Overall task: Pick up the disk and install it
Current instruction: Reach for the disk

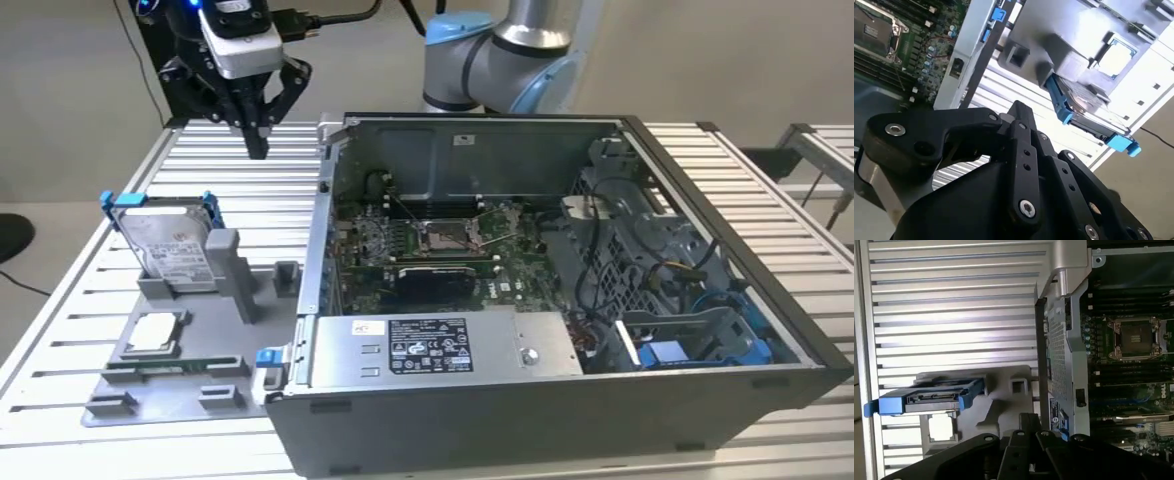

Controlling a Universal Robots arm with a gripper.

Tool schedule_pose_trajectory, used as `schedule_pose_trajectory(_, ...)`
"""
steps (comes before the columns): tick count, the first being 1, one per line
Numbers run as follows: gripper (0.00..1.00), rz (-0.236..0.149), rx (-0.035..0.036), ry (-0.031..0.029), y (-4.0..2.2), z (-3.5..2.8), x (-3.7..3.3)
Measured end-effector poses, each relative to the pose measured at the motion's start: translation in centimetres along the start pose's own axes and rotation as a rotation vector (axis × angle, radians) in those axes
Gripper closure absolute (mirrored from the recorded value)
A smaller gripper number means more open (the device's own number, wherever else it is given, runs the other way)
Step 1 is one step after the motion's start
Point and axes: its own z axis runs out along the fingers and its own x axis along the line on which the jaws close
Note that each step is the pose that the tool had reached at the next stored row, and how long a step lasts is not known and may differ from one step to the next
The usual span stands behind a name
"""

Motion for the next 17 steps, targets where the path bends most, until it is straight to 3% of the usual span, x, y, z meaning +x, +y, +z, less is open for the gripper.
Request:
schedule_pose_trajectory(8, 1.0, -0.003, 0.0, 0.0001, 0.01, -0.04, 2.58)
schedule_pose_trajectory(17, 1.0, -0.004, -0.0001, 0.0003, 0.54, -0.04, 5.57)
